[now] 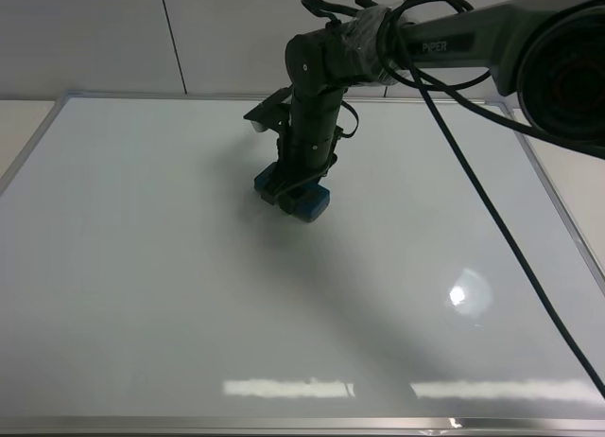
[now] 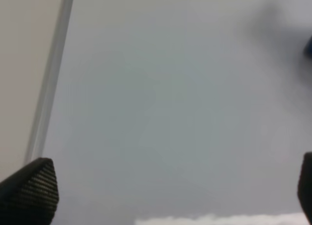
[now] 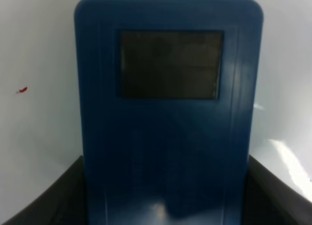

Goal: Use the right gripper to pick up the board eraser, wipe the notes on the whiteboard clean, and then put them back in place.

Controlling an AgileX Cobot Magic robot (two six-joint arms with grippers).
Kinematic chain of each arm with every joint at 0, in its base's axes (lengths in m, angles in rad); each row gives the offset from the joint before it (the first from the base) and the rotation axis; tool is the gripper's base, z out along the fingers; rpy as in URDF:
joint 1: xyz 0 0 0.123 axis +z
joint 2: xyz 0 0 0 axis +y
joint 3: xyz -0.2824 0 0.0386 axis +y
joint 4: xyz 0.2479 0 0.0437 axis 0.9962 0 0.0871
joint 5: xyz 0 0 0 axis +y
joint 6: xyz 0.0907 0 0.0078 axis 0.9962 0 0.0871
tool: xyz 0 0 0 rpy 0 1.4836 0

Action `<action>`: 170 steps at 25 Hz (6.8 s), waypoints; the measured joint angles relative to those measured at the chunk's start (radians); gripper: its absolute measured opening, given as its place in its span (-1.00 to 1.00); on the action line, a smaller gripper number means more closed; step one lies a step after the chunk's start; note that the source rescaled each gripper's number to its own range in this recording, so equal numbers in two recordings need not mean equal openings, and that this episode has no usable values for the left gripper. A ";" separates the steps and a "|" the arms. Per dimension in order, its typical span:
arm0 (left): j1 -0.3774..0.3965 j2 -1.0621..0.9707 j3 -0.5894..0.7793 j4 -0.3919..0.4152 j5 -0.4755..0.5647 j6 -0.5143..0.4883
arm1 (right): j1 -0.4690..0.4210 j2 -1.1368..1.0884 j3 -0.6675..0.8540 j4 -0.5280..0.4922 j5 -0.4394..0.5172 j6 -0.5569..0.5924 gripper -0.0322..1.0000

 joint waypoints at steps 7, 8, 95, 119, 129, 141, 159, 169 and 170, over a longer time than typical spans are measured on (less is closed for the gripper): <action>0.000 0.000 0.000 0.000 0.000 0.000 | 0.000 -0.004 0.000 0.014 0.001 0.028 -0.83; 0.000 0.000 0.000 0.000 0.000 0.000 | 0.000 -0.004 0.000 0.015 0.001 0.028 -0.83; 0.000 0.000 0.000 0.000 0.000 0.000 | 0.012 -0.575 0.208 -0.135 0.126 0.740 -0.83; 0.000 0.000 0.000 0.000 0.000 0.000 | -0.147 -0.743 0.882 -0.141 -0.179 0.886 -0.83; 0.000 0.000 0.000 0.000 0.000 0.000 | -0.223 -0.744 1.056 -0.165 -0.296 0.886 -0.83; 0.000 0.000 0.000 0.000 0.000 0.000 | -0.226 -0.744 1.126 -0.194 -0.402 0.875 -0.83; 0.000 0.000 0.000 0.000 0.000 0.000 | -0.226 -0.744 1.126 -0.195 -0.403 0.777 0.45; 0.000 0.000 0.000 0.000 0.000 0.000 | -0.226 -0.775 1.127 -0.195 -0.458 0.757 0.96; 0.000 0.000 0.000 0.000 0.000 0.000 | -0.226 -0.800 1.127 -0.195 -0.464 0.742 0.98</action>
